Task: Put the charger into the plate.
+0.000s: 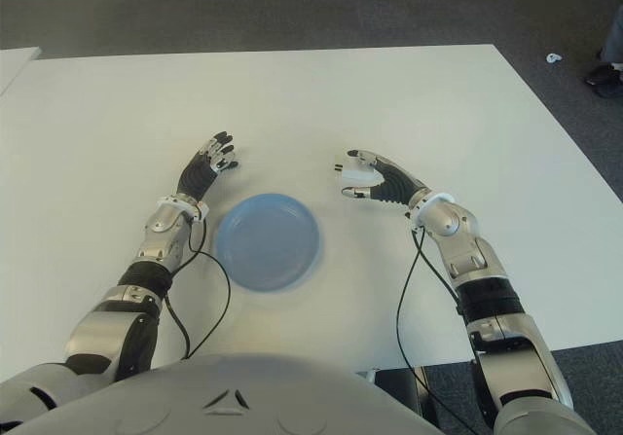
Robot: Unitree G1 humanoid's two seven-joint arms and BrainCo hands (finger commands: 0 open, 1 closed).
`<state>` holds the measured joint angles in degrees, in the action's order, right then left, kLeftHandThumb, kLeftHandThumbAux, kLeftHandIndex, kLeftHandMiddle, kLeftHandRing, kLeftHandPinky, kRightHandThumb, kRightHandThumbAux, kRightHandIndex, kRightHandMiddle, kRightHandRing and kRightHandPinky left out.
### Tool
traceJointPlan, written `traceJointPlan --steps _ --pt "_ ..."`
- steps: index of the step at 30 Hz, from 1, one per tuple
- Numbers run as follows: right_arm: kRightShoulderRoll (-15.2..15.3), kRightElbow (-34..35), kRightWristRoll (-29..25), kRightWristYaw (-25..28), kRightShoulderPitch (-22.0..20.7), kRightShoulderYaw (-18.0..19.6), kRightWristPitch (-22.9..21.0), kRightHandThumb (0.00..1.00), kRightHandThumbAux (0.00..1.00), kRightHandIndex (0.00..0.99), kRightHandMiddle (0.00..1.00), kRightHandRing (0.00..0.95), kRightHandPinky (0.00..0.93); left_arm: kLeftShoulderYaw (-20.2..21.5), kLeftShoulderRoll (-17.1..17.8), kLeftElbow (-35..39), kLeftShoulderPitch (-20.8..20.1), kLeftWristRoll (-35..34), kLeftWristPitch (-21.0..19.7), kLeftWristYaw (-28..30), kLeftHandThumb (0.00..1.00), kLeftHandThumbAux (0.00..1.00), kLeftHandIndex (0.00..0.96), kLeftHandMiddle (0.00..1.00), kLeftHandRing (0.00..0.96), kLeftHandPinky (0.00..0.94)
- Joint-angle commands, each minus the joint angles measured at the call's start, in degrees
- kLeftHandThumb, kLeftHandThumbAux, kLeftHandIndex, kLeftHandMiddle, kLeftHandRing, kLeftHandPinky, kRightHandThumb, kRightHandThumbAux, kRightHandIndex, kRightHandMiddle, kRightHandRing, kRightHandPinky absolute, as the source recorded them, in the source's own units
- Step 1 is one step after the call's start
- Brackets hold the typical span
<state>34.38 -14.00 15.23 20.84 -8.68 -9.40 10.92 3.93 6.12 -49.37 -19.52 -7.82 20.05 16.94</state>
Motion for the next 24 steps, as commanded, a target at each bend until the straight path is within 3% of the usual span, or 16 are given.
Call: traceJointPlan --steps 1,18,20,24 --pt "-0.04 0.93 -0.54 2.09 5.03 0.02 -3.71 0.0 0.507 0.0 0.004 0.043 0.0 -0.4 -0.22 -2.51 2.83 1.11 -3.69 0.07 0.146 0.599 0.0 0.028 0.029 0.076" --pt "-2.2 5.64 -2.75 -0.55 9.24 3.78 -2.46 0.0 0.555 0.0 0.038 0.091 0.057 -0.12 -0.59 -2.35 2.65 0.64 -4.26 0.16 0.166 0.613 0.0 0.027 0.027 0.072" --pt "-3.41 7.46 -2.68 -2.76 10.06 4.66 -1.71 0.0 0.578 0.0 0.043 0.096 0.082 -0.2 -0.55 -2.4 2.67 0.85 -4.09 -0.03 0.165 0.613 0.0 0.027 0.028 0.074" --pt "-6.79 7.02 -1.05 -11.27 10.95 6.76 4.01 0.0 0.642 0.0 0.06 0.116 0.148 -0.18 -0.53 -2.59 2.61 0.95 -4.12 -0.28 0.158 0.609 0.0 0.034 0.035 0.085"
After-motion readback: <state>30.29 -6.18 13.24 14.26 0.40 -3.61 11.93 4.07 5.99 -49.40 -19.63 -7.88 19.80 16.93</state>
